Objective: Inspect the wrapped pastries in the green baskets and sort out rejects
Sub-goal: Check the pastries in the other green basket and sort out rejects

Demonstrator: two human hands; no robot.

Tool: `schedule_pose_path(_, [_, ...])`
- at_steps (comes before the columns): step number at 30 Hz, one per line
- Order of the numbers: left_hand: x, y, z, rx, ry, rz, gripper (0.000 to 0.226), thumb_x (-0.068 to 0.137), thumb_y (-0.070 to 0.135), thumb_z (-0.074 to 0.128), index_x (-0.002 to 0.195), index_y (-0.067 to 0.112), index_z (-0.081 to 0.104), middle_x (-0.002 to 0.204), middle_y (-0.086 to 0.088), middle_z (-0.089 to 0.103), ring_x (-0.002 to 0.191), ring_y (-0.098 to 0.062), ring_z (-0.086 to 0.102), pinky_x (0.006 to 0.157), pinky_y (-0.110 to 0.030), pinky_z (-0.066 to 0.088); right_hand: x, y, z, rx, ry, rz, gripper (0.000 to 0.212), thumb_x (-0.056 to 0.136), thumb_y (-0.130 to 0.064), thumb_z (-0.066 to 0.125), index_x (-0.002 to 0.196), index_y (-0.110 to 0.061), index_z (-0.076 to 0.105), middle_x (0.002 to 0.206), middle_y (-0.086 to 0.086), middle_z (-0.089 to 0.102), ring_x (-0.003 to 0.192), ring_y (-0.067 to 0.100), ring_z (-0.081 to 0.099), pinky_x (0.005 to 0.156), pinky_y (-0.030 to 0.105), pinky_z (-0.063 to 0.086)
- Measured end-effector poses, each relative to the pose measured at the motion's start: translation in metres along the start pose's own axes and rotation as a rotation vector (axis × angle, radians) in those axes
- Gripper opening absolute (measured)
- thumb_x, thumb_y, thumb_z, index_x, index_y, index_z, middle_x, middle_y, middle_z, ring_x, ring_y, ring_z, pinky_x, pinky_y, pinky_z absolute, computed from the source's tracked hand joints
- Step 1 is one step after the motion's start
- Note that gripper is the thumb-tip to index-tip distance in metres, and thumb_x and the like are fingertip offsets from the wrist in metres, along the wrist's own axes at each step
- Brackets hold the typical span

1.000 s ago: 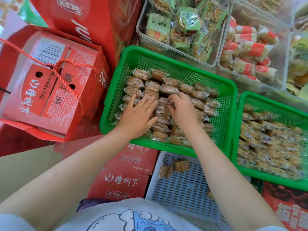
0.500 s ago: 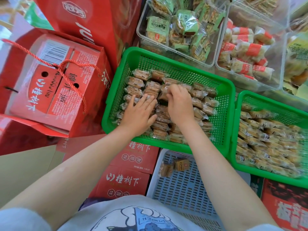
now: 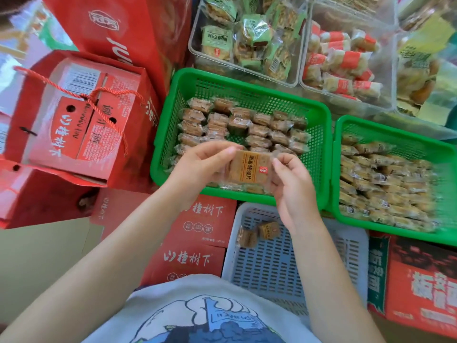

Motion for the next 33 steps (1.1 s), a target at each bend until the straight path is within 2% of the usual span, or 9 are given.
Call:
schedule_pose_path(6, [-0.035, -0.008, 0.005, -0.11, -0.049, 0.018, 0.028, 0.082, 0.027, 0.066, 0.096, 0.005, 0.075, 0.089, -0.013, 0.076, 0.077, -0.019, 0.072, 0.064, -0.025, 0.057, -0.038, 0.013, -0.009, 0.15, -0.013, 0.071, 0.016, 0.105, -0.011, 0.045, 0.095, -0.012, 0.057, 0.086, 0.005, 0.071, 0.077, 0.018, 0.066, 0.066, 0.034, 0.051])
schedule_pose_path(11, [-0.059, -0.007, 0.014, -0.069, -0.075, 0.071, 0.016, 0.078, 0.025, 0.072, 0.071, 0.01, 0.069, 0.078, -0.008, 0.071, 0.071, -0.018, 0.069, 0.061, -0.028, 0.057, -0.062, 0.017, -0.015, 0.055, 0.011, 0.045, 0.017, 0.104, -0.012, 0.046, 0.092, -0.013, 0.057, 0.079, 0.001, 0.067, 0.071, 0.013, 0.062, 0.065, 0.03, 0.05])
schedule_pose_path(15, [-0.069, -0.015, 0.019, -0.006, 0.06, 0.02, 0.02, 0.096, 0.02, 0.064, 0.086, 0.003, 0.059, 0.083, -0.012, 0.069, 0.072, -0.019, 0.07, 0.06, -0.031, 0.057, -0.074, 0.021, -0.023, -0.402, 0.117, -0.247, 0.011, 0.104, -0.016, 0.047, 0.094, -0.017, 0.052, 0.085, 0.003, 0.058, 0.071, 0.01, 0.054, 0.065, 0.028, 0.047])
schedule_pose_path(18, [-0.073, -0.032, 0.024, -0.004, 0.122, -0.166, 0.017, 0.1, 0.023, 0.06, 0.094, 0.008, 0.063, 0.086, -0.009, 0.075, 0.08, -0.023, 0.074, 0.074, -0.038, 0.061, -0.083, 0.024, -0.024, -0.408, 0.14, -0.333, 0.012, 0.105, -0.017, 0.044, 0.094, -0.022, 0.048, 0.084, 0.006, 0.059, 0.068, 0.013, 0.055, 0.06, 0.027, 0.047])
schedule_pose_path(22, [-0.078, -0.043, 0.029, -0.214, -0.05, -0.312, 0.035, 0.098, 0.024, 0.06, 0.124, 0.001, 0.064, 0.102, -0.012, 0.071, 0.083, -0.017, 0.07, 0.07, -0.026, 0.058, -0.088, 0.029, -0.036, -0.386, 0.208, -0.355, 0.015, 0.105, -0.019, 0.045, 0.095, -0.03, 0.047, 0.087, 0.016, 0.065, 0.07, 0.024, 0.062, 0.061, 0.034, 0.049])
schedule_pose_path(25, [-0.082, -0.047, 0.034, -0.282, -0.16, -0.343, 0.051, 0.085, 0.017, 0.068, 0.131, -0.004, 0.059, 0.11, -0.014, 0.067, 0.078, -0.012, 0.065, 0.066, -0.019, 0.055, -0.089, 0.032, -0.046, -0.362, 0.224, -0.356, 0.015, 0.105, -0.019, 0.047, 0.094, -0.03, 0.048, 0.083, 0.021, 0.065, 0.064, 0.021, 0.055, 0.057, 0.03, 0.042])
schedule_pose_path(28, [-0.078, -0.047, 0.036, -0.231, -0.168, -0.354, 0.046, 0.078, 0.015, 0.07, 0.119, -0.005, 0.065, 0.096, -0.013, 0.066, 0.071, -0.011, 0.061, 0.064, -0.018, 0.055, -0.091, 0.03, -0.051, -0.368, 0.232, -0.372, 0.014, 0.104, -0.019, 0.05, 0.095, -0.029, 0.051, 0.08, 0.018, 0.066, 0.063, 0.024, 0.055, 0.055, 0.03, 0.04])
schedule_pose_path(30, [-0.074, -0.048, 0.036, -0.177, -0.137, -0.336, 0.023, 0.076, 0.016, 0.072, 0.095, 0.003, 0.071, 0.083, -0.009, 0.067, 0.068, -0.012, 0.06, 0.063, -0.018, 0.054, -0.089, 0.032, -0.055, -0.369, 0.241, -0.37, 0.012, 0.103, -0.02, 0.052, 0.095, -0.029, 0.053, 0.081, 0.015, 0.068, 0.065, 0.031, 0.061, 0.054, 0.032, 0.043])
schedule_pose_path(33, [-0.072, -0.05, 0.038, -0.14, -0.084, -0.295, 0.008, 0.09, 0.01, 0.066, 0.082, 0.009, 0.065, 0.071, -0.003, 0.067, 0.063, -0.01, 0.06, 0.063, -0.017, 0.052, -0.085, 0.032, -0.056, -0.262, 0.247, -0.28, 0.011, 0.102, -0.025, 0.054, 0.094, -0.032, 0.057, 0.085, 0.016, 0.069, 0.063, 0.036, 0.059, 0.05, 0.04, 0.044])
Point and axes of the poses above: each hand's wrist, its own x-axis towards the middle knuckle, its own z-axis out of the palm, y = z × x, the point moved 3 cm from there along x, towards the middle knuckle
